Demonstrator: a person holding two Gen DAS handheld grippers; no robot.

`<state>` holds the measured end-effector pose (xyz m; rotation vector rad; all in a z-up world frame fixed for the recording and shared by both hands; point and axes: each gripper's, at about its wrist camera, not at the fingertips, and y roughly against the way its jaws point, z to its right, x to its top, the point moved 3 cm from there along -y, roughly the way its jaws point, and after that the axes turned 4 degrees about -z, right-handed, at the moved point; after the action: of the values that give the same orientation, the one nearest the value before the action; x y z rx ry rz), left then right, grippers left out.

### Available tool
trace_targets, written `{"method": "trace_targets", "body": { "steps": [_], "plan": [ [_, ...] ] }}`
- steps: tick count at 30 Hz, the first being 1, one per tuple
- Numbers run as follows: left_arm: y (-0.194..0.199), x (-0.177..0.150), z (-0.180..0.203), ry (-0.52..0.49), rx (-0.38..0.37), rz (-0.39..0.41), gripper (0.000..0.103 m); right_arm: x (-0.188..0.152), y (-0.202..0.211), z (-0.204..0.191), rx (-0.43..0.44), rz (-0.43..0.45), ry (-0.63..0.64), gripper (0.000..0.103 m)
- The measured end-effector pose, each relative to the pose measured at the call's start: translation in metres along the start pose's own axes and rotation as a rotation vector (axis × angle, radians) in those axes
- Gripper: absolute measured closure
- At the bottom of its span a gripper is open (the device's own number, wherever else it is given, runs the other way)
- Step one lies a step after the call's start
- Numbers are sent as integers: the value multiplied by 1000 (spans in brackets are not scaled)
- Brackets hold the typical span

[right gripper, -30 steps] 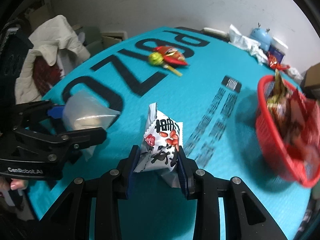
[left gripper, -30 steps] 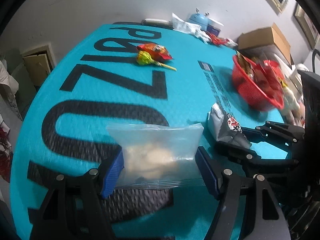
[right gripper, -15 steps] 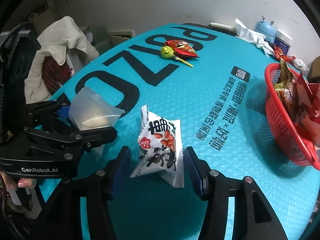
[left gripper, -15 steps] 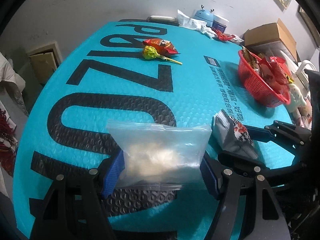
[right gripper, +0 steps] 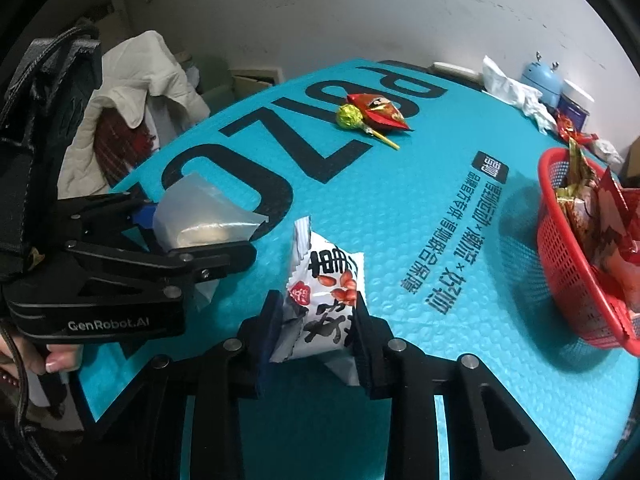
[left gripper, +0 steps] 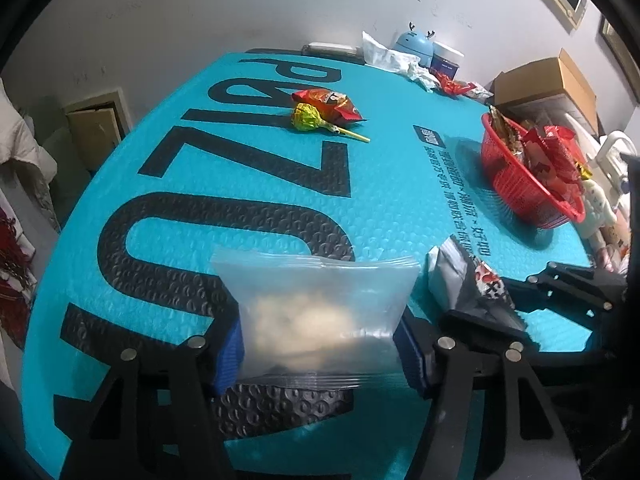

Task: Organize snacks
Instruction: 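Carry the cracker bag and white packet over the red basket with both tools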

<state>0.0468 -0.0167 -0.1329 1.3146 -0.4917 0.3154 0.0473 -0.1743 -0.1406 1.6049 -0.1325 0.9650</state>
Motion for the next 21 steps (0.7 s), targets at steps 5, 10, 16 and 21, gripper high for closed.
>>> {"method": "trace_targets", "body": {
  "steps": [5,10,16,21],
  "plan": [
    [7,-3,3,5,-14,7,41,-4,6,2,29,8,-30,71],
    [14,-5,8,11,-38,10,41,-6,17,1,42,30,-48,71],
    [24,-8,20,-5,-57,23,41,-13,33,1,45,59,-64,71],
    [34,-12,33,-22,-71,38,41,-21,47,2,41,81,-78,71]
  ]
}}
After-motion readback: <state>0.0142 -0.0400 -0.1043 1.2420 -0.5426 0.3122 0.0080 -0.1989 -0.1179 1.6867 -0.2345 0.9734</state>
